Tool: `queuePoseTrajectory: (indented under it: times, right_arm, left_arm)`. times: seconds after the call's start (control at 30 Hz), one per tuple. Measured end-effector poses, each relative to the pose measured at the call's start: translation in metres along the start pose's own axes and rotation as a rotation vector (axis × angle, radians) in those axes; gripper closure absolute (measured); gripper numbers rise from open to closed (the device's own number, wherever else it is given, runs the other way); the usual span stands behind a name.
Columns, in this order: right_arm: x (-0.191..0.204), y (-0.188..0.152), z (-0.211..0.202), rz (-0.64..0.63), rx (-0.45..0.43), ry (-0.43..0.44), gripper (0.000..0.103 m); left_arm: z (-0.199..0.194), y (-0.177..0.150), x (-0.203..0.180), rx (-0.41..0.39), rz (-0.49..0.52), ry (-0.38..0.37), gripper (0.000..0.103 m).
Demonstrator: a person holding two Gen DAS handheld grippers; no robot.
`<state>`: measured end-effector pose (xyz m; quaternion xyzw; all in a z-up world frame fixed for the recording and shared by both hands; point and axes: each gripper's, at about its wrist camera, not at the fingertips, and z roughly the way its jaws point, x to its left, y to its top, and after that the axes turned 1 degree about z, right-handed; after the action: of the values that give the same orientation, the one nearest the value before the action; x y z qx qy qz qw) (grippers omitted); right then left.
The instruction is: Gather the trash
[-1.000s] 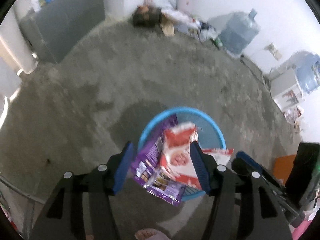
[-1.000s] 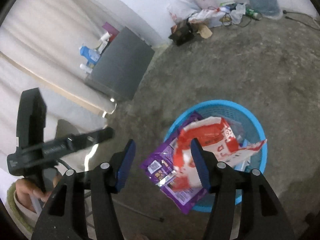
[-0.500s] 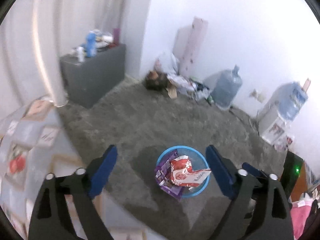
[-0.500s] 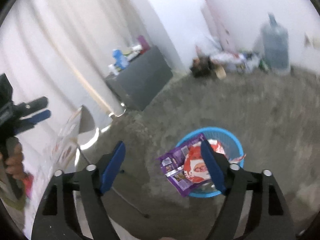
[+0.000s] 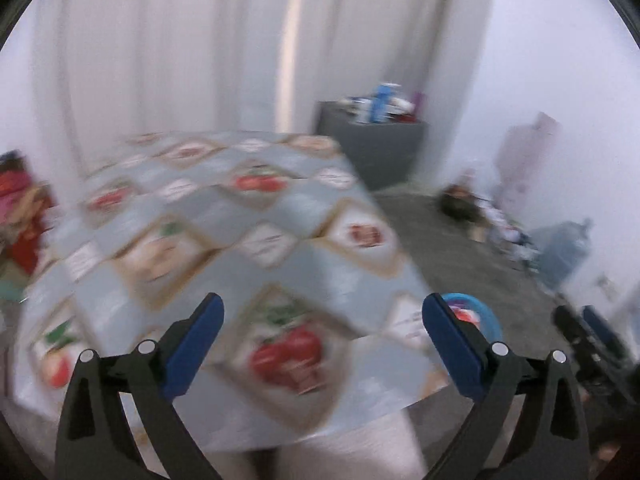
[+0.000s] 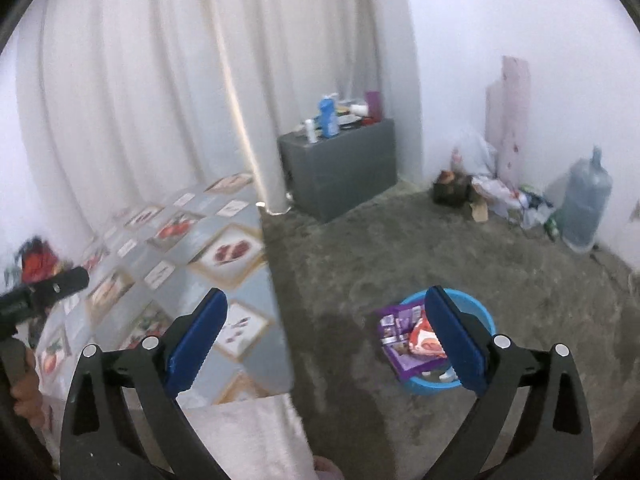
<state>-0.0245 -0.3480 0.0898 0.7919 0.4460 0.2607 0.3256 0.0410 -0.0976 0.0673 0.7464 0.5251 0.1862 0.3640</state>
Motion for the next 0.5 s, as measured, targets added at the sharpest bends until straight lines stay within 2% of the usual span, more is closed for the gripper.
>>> queuePoseTrajectory:
  times: [0.1,0.2,0.3,0.37,0.5]
  right_arm:
    - [0.032,-0.007,-0.006,-0.073,0.025,-0.012,0.008]
    - [0.055,-0.016,-0.014,-0.108,0.038,-0.005,0.008]
    - [0.071,-0.026,-0.020,-0.114,0.041,-0.003,0.008]
    - [0.079,-0.028,-0.022,-0.135,0.044,-0.010,0.008]
    - [0.090,-0.030,-0.022,-0.197,0.089,-0.038,0.008]
  left_arm:
    - [-0.019,-0.018,0.021,-0.042,-0.027,0.066,0.006]
    - [-0.037,-0.032,0.033,-0.055,-0.052,0.087,0.006]
    - [-0.045,-0.042,0.041,-0.063,-0.039,0.183,0.006]
    - [-0.044,-0.047,0.045,-0.040,-0.022,0.228,0.006]
    - [-0.035,-0.056,0.059,0.033,-0.065,0.254,0.006]
